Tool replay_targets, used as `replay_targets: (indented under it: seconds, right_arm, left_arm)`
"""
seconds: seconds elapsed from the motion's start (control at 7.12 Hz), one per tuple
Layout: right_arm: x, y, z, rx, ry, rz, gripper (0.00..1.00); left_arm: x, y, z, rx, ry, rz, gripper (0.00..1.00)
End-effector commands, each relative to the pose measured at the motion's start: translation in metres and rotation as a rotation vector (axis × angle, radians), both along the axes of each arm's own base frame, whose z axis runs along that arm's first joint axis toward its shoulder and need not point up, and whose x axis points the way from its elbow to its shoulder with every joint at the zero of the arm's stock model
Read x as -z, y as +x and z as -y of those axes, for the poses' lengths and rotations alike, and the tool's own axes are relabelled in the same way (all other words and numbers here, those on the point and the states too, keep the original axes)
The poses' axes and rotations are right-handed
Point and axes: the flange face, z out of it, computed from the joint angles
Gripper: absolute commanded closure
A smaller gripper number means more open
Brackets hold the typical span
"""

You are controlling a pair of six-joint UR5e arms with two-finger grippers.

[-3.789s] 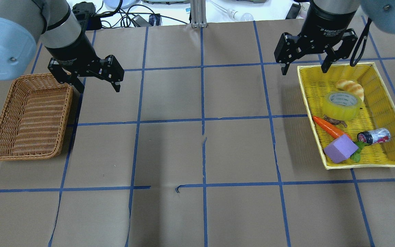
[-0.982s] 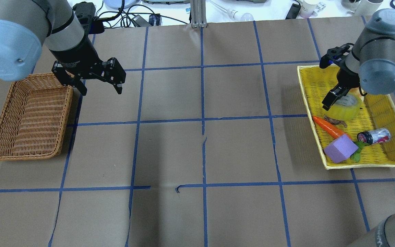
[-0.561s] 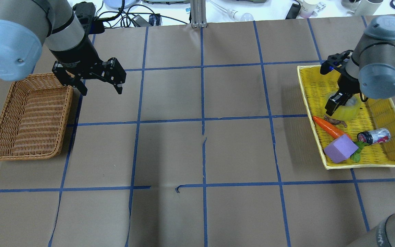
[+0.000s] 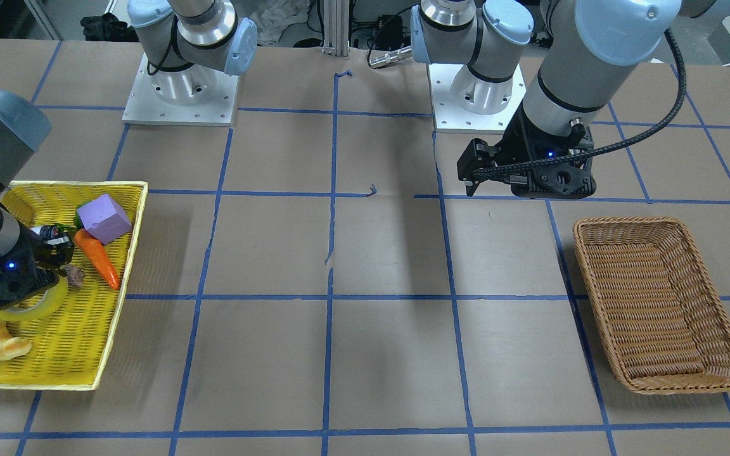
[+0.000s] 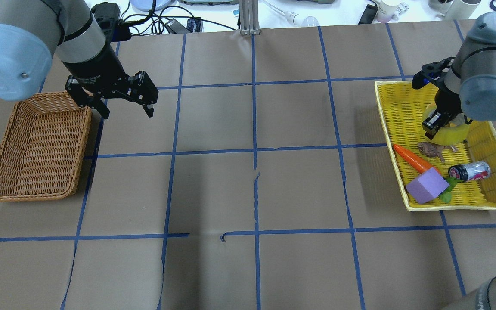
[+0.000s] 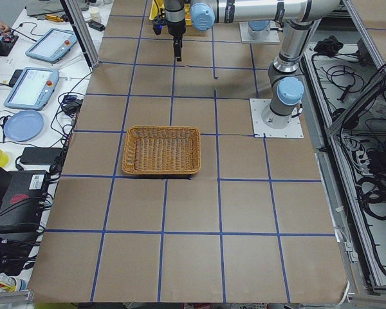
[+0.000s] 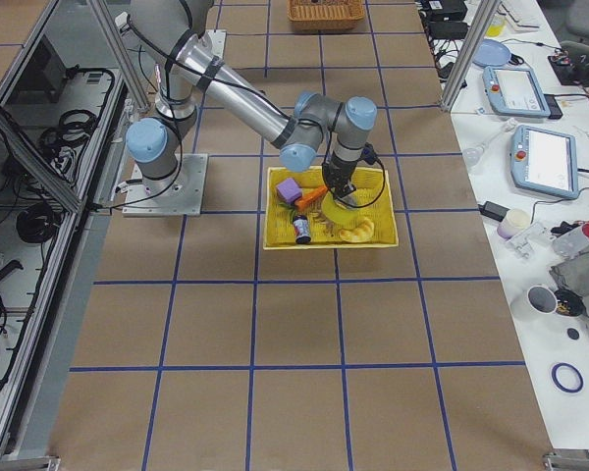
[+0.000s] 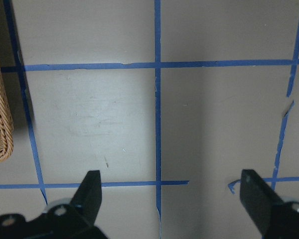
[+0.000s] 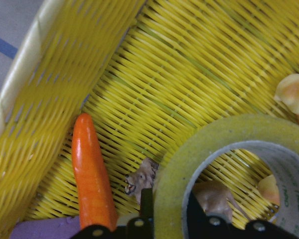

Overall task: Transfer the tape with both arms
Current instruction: 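Close the right gripper on the tape roll's rim and lift it, then carry the tape roll to the table center and release it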

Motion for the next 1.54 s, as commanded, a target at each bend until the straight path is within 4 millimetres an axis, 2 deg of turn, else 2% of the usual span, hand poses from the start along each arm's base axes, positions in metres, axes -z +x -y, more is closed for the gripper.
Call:
replay_targets:
  seconds: [0.0, 0.14, 0.28, 0.56, 0.84, 0.98, 1.12, 1.4]
  right_arm:
    - [-0.065, 0.023, -0.012, 0.076, -0.13, 0.043, 1.0]
    - [-0.08, 0.057, -0.01, 0.15, -0.157, 0.096, 1.0]
    - [-0.088, 0.105, -0.004, 0.225, -0.172, 0.1, 1.0]
    - [-0.09, 0.208, -0.015, 0.34, -0.179, 0.112, 1.0]
    - [-0.066, 0.317, -0.037, 0.48, -0.154, 0.155, 1.0]
    - [-0.054, 0.363, -0.049, 0.517, -0.172, 0.171, 1.0]
    - [-0.037, 0.403, -0.06, 0.562, -0.179, 0.182, 1.0]
    - [0.0, 0.471, -0.084, 0.614, -0.191, 0.211, 1.0]
  left_arm:
    - [0.0, 0.0, 0.0, 0.0, 0.0, 0.0, 0.0]
    - [0.0, 0.0, 0.0, 0.0, 0.0, 0.0, 0.0]
    - [0.0, 0.0, 0.0, 0.0, 0.0, 0.0, 0.0]
    - [0.0, 0.0, 0.0, 0.002, -0.002, 0.0, 0.0]
    - [0.001, 0.0, 0.0, 0.002, 0.0, 0.0, 0.0]
    - [0.002, 0.0, 0.0, 0.003, 0.003, 0.0, 0.0]
    - [0.002, 0.0, 0.0, 0.003, 0.001, 0.0, 0.0]
    - [0.004, 0.0, 0.002, 0.003, 0.0, 0.0, 0.0]
